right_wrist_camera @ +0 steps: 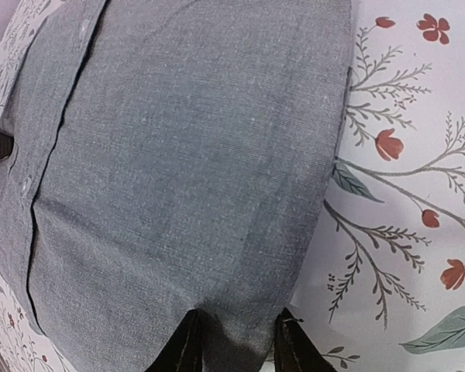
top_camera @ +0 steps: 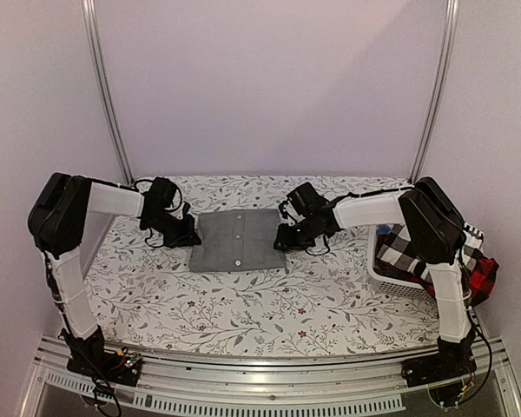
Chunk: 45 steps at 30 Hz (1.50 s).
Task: Fold and stack the long sleeve shirts
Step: Pick up the square-folded shirt from the center of the board, then turn over the square-folded shirt at the center of the board.
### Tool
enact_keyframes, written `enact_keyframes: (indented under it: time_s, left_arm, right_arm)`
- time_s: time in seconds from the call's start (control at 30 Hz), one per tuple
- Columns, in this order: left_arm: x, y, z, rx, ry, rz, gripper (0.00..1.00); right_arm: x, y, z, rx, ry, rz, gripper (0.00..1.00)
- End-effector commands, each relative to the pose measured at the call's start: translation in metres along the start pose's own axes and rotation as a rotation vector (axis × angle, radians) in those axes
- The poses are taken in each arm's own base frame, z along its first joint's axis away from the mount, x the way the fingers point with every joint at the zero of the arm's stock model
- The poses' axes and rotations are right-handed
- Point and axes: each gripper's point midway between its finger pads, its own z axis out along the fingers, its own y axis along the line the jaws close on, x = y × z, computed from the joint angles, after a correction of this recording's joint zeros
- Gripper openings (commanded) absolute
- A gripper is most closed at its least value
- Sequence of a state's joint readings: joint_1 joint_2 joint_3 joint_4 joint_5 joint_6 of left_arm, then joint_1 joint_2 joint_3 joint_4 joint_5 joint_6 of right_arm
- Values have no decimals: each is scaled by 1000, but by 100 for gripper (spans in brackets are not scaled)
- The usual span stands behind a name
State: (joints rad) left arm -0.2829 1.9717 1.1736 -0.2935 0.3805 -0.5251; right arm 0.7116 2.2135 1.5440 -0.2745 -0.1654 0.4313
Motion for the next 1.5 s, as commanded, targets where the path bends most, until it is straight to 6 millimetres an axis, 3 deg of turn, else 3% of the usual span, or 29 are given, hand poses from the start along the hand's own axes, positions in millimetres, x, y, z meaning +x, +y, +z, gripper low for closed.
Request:
enact_keyframes:
  time_s: [0.0,0.27,0.5,0.6,0.77,0.87,1.03,1.17,1.23,1.37,1.47]
  left_arm:
    - [-19,-2,-42,-45,-59,55,0]
    - [-40,18,-106,-112,-80,147,0]
    - [-75,2,-148,-127,-111,254,0]
    - [-92,-9,-156,-123,-108,279,0]
    - [-113,-22,-161,-121,-97,279,0]
    - [-121,-28,-165,-128,-104,285,0]
    - [-121,-29,-166,-132,-100,282,0]
    - [-121,-28,-169,-146,-96,269,0]
    - [-120,-30,-173,-144,-99,261,0]
    - [-121,-37,-188,-146,-129,253,0]
    - [-119,-47,-199,-137,-150,257,0]
  right_arm:
    - [16,31,-3,-69,29,-24,32]
    - [18,77,0,-196,36,-29,35]
    - [7,108,6,-330,20,38,35]
    - [-4,119,10,-372,5,51,33]
    - [-35,137,20,-472,-76,88,18]
    - [-57,143,32,-492,-125,130,10]
    - [-82,143,54,-478,-205,178,5]
    - [-76,127,86,-448,-214,243,2]
    - [-74,127,93,-461,-207,266,2]
    - [-60,146,104,-521,-155,299,2]
    - [-49,173,104,-591,-119,289,3]
